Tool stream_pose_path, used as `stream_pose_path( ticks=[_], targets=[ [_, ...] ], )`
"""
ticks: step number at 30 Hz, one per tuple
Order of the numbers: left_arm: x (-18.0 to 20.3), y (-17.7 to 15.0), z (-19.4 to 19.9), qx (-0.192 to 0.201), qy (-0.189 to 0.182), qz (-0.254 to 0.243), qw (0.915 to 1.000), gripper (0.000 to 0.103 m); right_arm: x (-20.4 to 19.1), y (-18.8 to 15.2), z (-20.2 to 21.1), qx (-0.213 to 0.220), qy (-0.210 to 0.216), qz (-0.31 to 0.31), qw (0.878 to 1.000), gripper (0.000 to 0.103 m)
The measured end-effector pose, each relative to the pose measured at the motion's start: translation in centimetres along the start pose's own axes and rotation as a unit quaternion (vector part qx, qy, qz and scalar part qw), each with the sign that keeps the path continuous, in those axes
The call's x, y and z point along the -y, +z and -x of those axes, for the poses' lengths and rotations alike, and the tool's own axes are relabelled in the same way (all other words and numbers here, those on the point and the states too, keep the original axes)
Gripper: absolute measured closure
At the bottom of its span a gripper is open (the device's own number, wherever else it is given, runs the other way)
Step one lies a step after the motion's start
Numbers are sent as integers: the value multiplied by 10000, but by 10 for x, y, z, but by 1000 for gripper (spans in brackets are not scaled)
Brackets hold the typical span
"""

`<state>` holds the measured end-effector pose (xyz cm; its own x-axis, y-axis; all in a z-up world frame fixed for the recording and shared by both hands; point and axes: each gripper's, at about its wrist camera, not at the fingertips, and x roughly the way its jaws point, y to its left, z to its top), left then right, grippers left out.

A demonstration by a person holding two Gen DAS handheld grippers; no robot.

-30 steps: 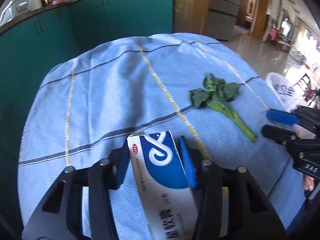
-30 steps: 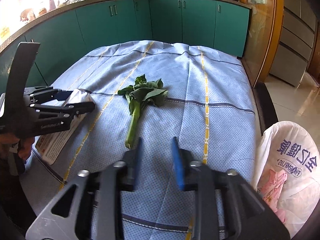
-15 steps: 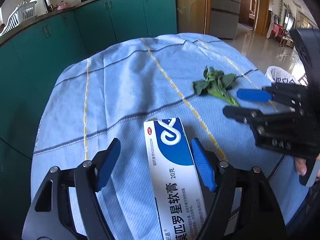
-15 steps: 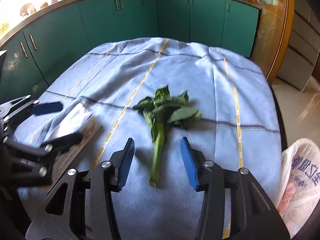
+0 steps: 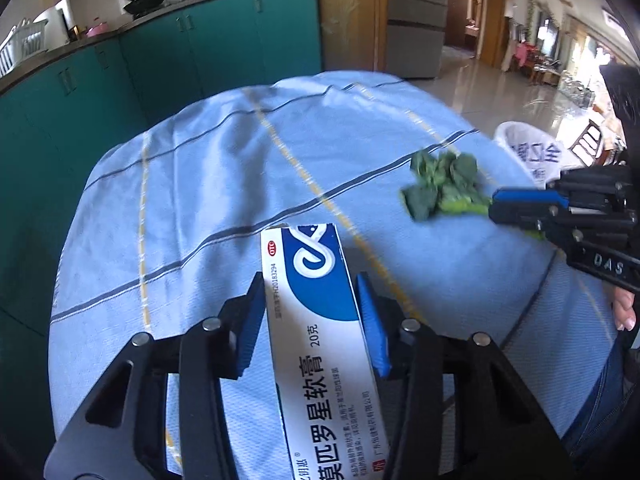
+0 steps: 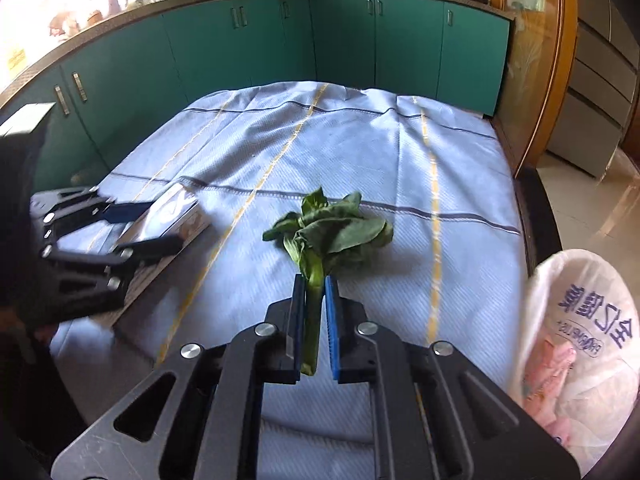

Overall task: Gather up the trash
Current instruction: 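Lift the ointment box and vegetable and carry both over the wastebasket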

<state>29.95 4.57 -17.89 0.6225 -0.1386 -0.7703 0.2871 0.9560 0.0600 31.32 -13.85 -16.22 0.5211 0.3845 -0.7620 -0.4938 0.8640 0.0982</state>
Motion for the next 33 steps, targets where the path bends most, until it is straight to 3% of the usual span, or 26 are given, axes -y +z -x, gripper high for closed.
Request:
stream_pose_path(
  ticks=[2,3,5,7,9,14,17,21,26,33],
  targets=[
    [5,2,0,11,-21,-14,10000,55,3,-7,3,7,8,-27,10000,92],
    [6,3,0,14,-23,-1,10000,54,4,-9,2,-14,-29,-41,10000,87],
    [9,4,-2,-5,11,32,10000,40,3,-10,-1,-21,-141,-27,9999,67],
    [12,3,-3,1,89,43,10000,37,1,-9,-5,2,-208,20,9998,49],
    [14,2,-6,-22,182,22,9998,37,-2,-8,-9,-15,-257,57,9997,46],
    [11,-3,-14,-172,221,38,9996,39,-8,-9,-23,-151,-272,171,9994,47],
    [8,-3,-15,-203,118,144,9996,56,-13,-8,-22,-114,-173,259,9995,66],
    [9,-4,-14,-170,89,143,9997,59,-13,-8,-19,-86,-173,250,9995,90],
    [10,-1,-1,116,66,215,9997,61,-11,-6,-1,186,-265,198,9993,91],
    [13,13,41,1114,97,603,9919,62,-3,-7,44,785,-628,260,9946,91]
  ],
)
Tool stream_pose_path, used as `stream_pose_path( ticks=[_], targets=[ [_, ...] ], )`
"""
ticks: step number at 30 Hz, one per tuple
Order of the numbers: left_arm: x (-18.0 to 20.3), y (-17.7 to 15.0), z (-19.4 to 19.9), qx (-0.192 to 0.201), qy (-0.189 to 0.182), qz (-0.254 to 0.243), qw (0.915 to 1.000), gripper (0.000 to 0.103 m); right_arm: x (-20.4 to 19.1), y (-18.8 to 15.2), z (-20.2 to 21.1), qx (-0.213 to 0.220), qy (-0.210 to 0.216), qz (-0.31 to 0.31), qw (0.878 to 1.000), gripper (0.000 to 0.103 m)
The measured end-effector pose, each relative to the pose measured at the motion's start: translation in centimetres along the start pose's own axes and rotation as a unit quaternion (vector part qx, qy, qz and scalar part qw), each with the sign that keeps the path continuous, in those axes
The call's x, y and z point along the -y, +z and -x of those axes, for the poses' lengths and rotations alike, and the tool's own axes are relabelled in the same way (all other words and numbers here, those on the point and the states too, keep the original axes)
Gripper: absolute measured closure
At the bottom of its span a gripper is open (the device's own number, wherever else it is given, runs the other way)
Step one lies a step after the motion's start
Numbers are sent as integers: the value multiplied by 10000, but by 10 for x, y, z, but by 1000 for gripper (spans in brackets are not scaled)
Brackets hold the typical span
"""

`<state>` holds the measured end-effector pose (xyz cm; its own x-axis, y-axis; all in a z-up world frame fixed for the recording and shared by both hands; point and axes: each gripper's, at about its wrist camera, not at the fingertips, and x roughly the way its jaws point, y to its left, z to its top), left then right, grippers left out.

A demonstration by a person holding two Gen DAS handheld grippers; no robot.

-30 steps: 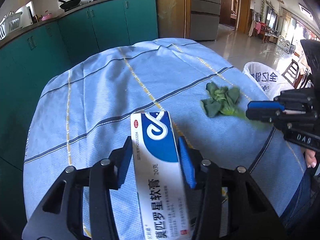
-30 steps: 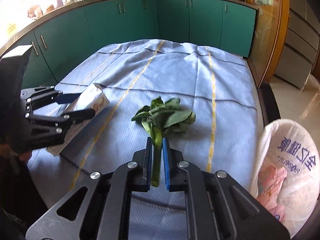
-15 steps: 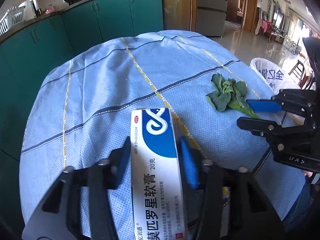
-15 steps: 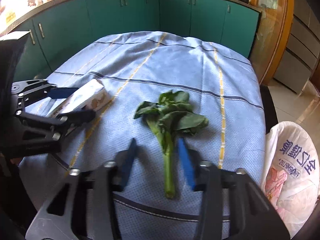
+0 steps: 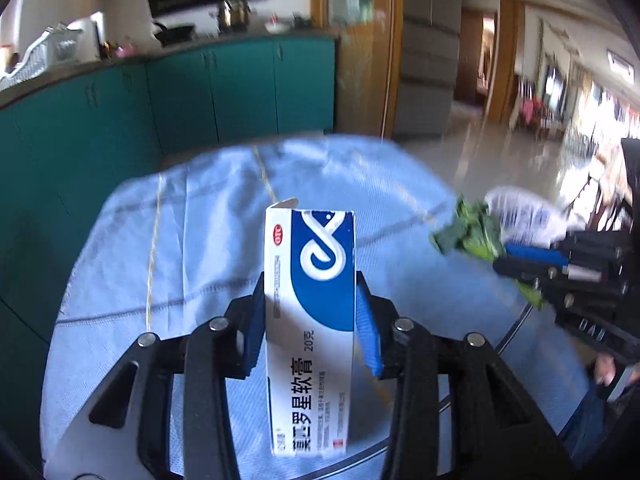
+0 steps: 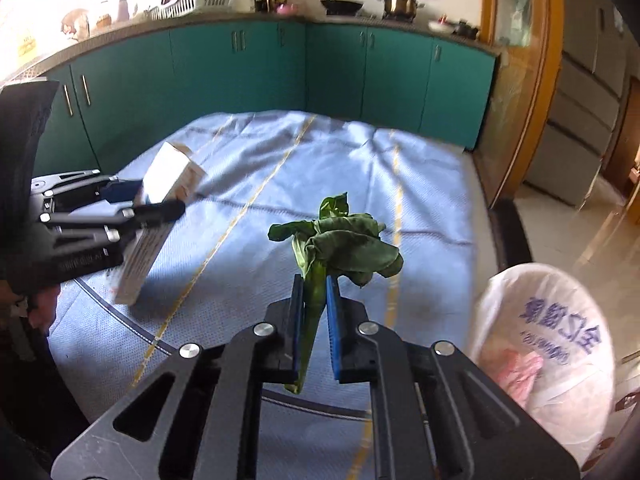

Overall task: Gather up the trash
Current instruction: 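Lift the ointment box and vegetable and carry both over the wastebasket, then open both tools to drop the box and vegetable into the wastebasket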

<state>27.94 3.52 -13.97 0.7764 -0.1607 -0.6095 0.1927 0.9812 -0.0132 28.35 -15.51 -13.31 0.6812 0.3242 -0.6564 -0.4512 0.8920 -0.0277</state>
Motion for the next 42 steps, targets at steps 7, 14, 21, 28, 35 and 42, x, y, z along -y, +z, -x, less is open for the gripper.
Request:
stream_pose_path(
  ticks=[7,14,21,28,35,42],
  targets=[
    [32,29,35,980,-168,220,9948,64,36,-11,53,644,-1075,-182,9920,91],
    [93,54,17,911,-698,299,9929,64,89,-44,87,862,-1876,-882,9745,91],
    [178,61,-17,768,-1266,6,9890,64,144,-78,98,548,-2712,-1564,9481,91],
    [224,62,-55,340,-1609,-65,9864,64,158,-88,98,458,-2806,-1673,9440,91],
    [240,58,-68,174,-1732,-80,9847,64,160,-93,108,549,-2686,-1758,9455,91],
    [248,54,-92,-163,-1878,-74,9821,47,159,-88,105,521,-2575,-1815,9477,91]
  ],
)
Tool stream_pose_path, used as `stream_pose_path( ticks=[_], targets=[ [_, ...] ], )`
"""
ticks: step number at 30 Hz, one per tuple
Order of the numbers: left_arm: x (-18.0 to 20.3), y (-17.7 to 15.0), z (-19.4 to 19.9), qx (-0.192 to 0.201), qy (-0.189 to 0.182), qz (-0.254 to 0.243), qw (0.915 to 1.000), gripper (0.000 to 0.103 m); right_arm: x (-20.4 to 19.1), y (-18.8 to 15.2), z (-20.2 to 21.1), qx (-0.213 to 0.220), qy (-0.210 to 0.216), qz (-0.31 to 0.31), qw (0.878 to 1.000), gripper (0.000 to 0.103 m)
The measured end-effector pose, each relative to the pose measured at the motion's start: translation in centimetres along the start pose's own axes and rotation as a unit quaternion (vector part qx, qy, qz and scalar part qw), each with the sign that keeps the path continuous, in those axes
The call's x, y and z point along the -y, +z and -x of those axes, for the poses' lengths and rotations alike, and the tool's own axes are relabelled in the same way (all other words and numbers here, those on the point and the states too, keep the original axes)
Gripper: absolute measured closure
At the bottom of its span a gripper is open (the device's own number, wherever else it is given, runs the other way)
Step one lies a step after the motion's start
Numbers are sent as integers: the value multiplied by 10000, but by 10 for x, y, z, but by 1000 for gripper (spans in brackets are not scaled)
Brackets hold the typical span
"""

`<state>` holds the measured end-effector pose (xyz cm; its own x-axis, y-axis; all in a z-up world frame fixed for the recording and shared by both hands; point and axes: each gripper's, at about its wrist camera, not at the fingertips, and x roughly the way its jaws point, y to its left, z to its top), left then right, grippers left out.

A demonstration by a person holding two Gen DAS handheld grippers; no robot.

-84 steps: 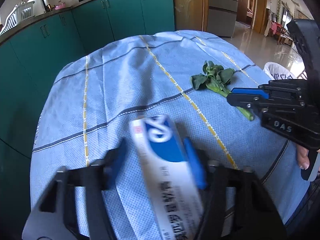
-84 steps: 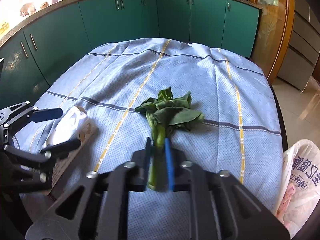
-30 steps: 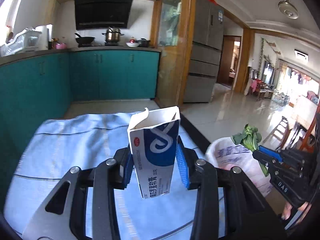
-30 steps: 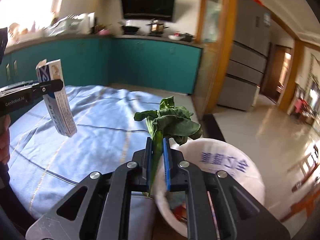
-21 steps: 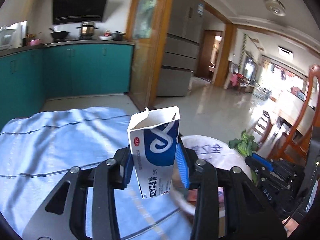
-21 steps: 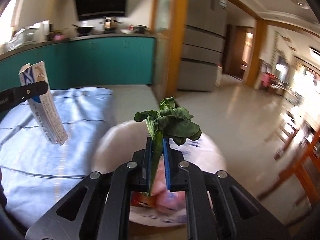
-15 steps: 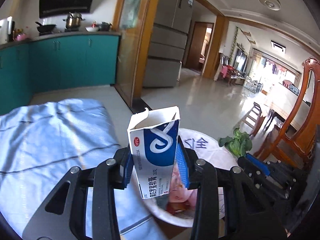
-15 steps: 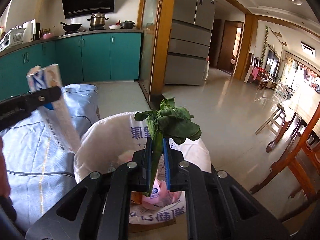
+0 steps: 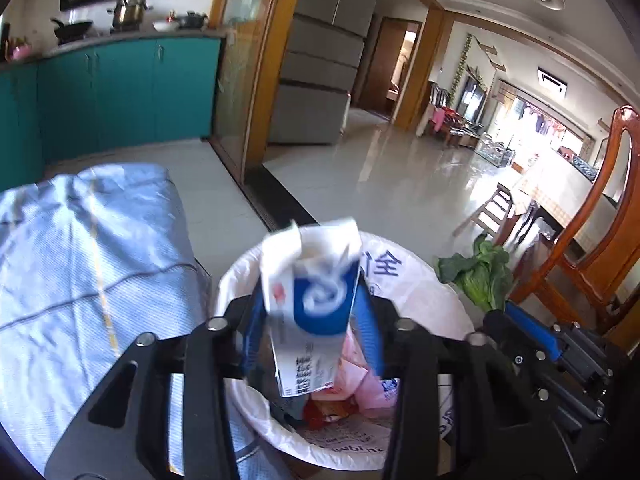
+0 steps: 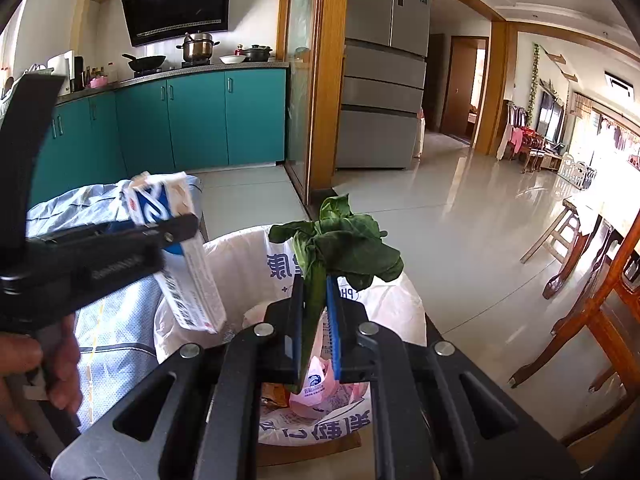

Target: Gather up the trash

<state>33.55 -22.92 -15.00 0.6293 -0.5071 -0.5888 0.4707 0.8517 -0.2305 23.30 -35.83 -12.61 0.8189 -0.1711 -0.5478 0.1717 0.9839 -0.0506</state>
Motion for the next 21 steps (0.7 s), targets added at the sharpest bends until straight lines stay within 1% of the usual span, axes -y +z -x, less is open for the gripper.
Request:
stream_pose_path(
  ticks=[1,3,4,5,6,7,10,12,13,14,16,17,19,21],
  targets=[
    [-1,-1,1,22,61,23,10000,38,0,0,-1,-31,26,-1,10000,91],
    [-1,-3,3,66,112,35,9999,36,-1,0,-6,-130,33,30,9999,91],
    [-1,-4,4,53,125,22,9999,35,-2,0,-8,-166,-15,59,9998,88],
    [-2,-4,5,50,168,16,9998,35,-3,0,-10,-186,-57,82,9998,84],
    [-4,-5,8,69,223,25,9997,35,-4,1,-10,-180,-86,104,9997,73],
    [-6,-5,10,97,269,36,9996,35,-6,1,-9,-143,-114,125,9998,65],
    [-14,-5,20,177,425,51,9989,35,-7,2,-7,-83,-103,154,9998,57],
    [-18,-7,29,270,545,35,9981,28,-7,1,-6,-54,-121,178,9998,52],
    [-20,-8,33,333,603,27,9976,20,-7,1,-6,-29,-137,188,9997,46],
    [-22,-10,41,447,707,15,9965,17,-8,1,-4,12,-155,196,9997,41],
    [-25,-15,54,578,848,-25,9947,14,-10,1,1,175,-195,217,9994,21],
    [-27,-18,62,624,945,-52,9936,10,-11,1,5,266,-211,226,9992,17],
    [-31,-25,80,686,1151,-57,9910,8,-14,-1,13,403,-206,245,9987,8],
    [-35,-34,103,722,1343,-5,9883,4,-20,-7,25,512,-125,262,9983,3]
  ],
)
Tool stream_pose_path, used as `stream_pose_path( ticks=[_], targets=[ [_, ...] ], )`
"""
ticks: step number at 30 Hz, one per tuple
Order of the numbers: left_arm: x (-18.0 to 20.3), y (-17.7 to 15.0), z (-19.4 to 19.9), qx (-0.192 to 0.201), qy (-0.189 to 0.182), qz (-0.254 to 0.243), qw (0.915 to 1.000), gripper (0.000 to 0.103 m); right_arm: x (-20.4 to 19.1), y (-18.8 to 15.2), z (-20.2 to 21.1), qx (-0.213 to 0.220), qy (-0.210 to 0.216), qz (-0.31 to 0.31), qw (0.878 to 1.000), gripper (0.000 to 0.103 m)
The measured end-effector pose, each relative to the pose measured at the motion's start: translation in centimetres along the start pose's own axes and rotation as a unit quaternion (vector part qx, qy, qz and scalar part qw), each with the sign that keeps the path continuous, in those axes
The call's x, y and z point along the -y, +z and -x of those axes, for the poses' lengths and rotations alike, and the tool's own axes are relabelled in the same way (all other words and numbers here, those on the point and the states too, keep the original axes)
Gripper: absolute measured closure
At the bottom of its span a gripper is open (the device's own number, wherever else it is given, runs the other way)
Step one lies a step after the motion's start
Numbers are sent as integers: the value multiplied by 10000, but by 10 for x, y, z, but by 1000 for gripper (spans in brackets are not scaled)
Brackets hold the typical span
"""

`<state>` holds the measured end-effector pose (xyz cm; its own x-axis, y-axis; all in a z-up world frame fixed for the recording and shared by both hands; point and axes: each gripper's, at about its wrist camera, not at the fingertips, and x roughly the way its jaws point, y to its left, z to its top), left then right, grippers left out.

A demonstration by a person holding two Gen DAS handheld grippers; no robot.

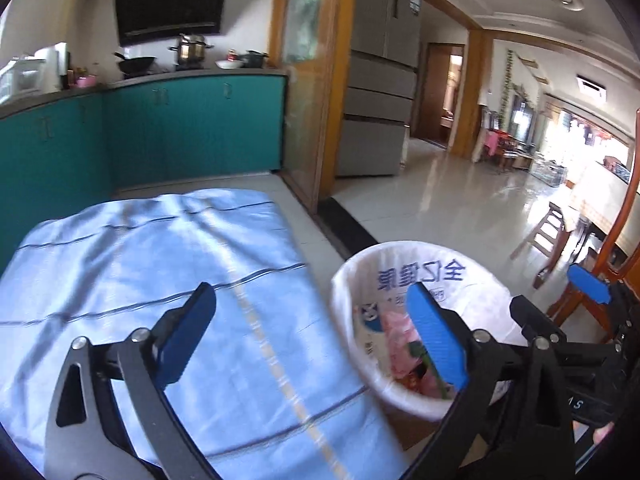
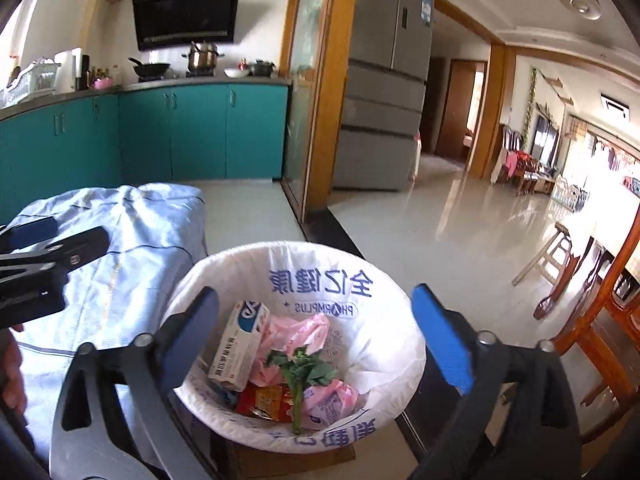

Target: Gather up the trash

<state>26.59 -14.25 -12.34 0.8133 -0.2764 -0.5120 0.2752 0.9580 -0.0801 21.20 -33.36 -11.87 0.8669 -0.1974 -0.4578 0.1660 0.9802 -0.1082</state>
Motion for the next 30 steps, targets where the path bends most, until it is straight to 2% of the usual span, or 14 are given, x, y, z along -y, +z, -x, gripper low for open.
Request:
stream_pose_path(
  ticks=[6,11,14,19,30],
  targets=[
    [-26,-15,64,-172,527,104,9984,3,-18,-23,59,151,60,-97,9998,3],
    [-39,-23,122,118,807,194,9965,3,-23,-20,104,287,356,-210,9987,3],
    [-41,-27,155,359,1002,232,9940,3,-25,-12,132,516,290,-145,9981,3],
    [-41,-27,187,501,1150,114,9920,3,-28,-8,167,739,200,-152,9970,3],
    [-44,-33,224,787,1261,-22,9889,3,-45,-8,190,803,167,98,9966,3]
  ],
)
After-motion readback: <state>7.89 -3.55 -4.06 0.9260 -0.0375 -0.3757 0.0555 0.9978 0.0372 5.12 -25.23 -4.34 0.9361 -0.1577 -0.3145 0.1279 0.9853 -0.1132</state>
